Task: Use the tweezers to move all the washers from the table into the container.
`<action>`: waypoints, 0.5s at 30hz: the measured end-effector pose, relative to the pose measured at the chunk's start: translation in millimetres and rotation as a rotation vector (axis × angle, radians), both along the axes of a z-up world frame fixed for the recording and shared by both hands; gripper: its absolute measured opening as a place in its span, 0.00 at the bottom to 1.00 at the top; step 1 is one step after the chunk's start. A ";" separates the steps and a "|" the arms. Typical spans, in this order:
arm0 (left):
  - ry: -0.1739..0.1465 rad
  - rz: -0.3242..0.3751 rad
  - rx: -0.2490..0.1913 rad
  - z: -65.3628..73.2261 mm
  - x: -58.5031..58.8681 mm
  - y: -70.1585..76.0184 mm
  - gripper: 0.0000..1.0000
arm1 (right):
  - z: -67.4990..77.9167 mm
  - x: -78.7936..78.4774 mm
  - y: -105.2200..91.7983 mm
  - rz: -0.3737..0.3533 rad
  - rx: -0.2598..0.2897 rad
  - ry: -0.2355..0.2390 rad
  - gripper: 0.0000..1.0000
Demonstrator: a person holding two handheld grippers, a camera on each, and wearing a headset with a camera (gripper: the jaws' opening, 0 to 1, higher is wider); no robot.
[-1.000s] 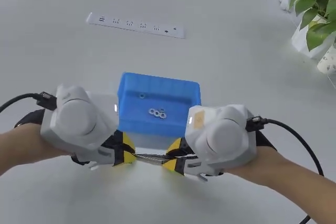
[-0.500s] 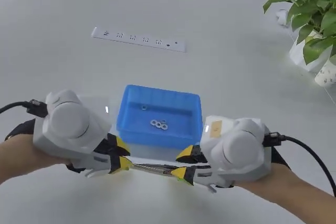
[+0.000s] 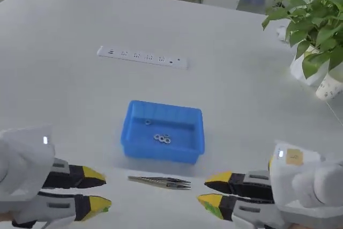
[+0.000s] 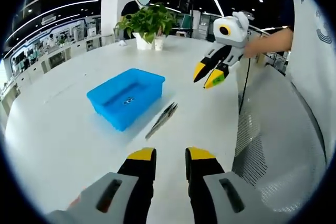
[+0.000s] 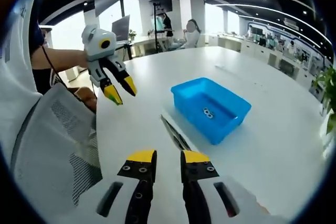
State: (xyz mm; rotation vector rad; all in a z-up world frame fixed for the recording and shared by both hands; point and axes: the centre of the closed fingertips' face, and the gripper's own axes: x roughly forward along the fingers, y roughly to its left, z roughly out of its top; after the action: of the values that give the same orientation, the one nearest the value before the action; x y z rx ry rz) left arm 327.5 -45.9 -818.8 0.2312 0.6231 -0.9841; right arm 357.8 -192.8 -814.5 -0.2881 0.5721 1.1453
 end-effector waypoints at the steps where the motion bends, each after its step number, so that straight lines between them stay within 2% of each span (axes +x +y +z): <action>1: 0.000 0.003 -0.013 4.0 -3.2 0.1 0.28 | 4.3 -5.8 -0.8 -0.003 0.024 0.004 0.22; 5: 0.028 0.007 -0.052 18.5 -16.7 -2.3 0.36 | 20.3 -16.8 -3.2 -0.016 0.086 -0.015 0.29; 6: 0.053 0.004 -0.074 22.2 -22.1 -4.9 0.41 | 25.6 -19.1 -2.6 -0.023 0.111 -0.017 0.32; 7: 0.059 0.000 -0.077 25.4 -25.7 -6.0 0.44 | 28.3 -21.1 -3.7 -0.027 0.117 -0.019 0.35; 9: 0.047 -0.007 -0.070 28.3 -29.4 -7.0 0.46 | 32.1 -25.3 -5.0 -0.031 0.119 -0.025 0.40; 12: 0.081 0.000 -0.080 31.5 -37.4 -9.3 0.59 | 35.6 -30.4 -6.8 -0.039 0.125 -0.033 0.43; 13: 0.075 0.000 -0.076 32.7 -39.4 -9.6 0.62 | 36.0 -31.5 -6.9 -0.040 0.128 -0.030 0.45; 14: 0.049 0.000 -0.062 34.2 -40.7 -8.1 0.62 | 36.9 -33.8 -7.1 -0.047 0.133 -0.020 0.49; 15: 0.043 0.000 -0.057 35.2 -42.1 -7.7 0.62 | 37.6 -35.3 -7.5 -0.050 0.133 -0.024 0.50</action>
State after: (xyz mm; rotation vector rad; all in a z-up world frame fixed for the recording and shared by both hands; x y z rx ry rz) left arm 285.4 -53.6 -783.6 0.1599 0.6337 -1.0078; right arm 322.5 -200.3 -776.9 -0.1722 0.4770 1.1248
